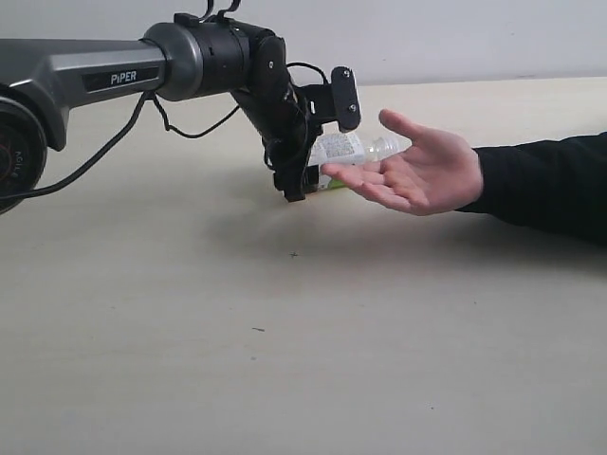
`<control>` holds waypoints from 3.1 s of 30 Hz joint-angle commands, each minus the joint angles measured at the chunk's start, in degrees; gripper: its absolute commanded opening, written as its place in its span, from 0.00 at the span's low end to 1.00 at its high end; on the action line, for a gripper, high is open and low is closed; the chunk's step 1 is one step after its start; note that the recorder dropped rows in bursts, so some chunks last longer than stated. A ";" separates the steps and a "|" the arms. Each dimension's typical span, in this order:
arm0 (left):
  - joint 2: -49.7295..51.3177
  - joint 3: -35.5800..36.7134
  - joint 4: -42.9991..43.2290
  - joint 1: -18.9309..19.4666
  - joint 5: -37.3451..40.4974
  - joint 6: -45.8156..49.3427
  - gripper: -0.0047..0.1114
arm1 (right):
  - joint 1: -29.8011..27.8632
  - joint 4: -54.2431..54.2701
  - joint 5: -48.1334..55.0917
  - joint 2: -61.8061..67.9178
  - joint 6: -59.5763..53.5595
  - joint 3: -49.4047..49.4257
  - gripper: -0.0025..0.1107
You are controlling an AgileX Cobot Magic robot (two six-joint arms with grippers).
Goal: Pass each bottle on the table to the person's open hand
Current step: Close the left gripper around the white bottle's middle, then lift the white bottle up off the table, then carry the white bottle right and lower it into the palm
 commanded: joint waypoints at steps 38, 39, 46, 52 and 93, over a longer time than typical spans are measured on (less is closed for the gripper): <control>-13.33 -0.43 5.12 0.60 9.64 -34.43 0.04 | -0.19 -0.04 -0.37 0.20 0.01 0.18 0.02; -13.96 -0.43 5.56 0.60 9.79 -37.01 0.04 | -0.19 -0.04 -0.37 0.20 0.01 0.18 0.02; -19.50 -0.43 6.23 -0.89 18.72 -45.78 0.04 | -0.19 -0.04 -0.37 0.20 0.01 0.18 0.02; -23.15 -0.43 4.59 -3.95 26.09 -53.07 0.04 | -0.19 -0.04 -0.37 0.20 0.01 0.18 0.02; -19.31 12.55 43.72 -30.71 3.80 -155.37 0.04 | -0.19 -0.27 -0.25 0.20 0.01 0.18 0.02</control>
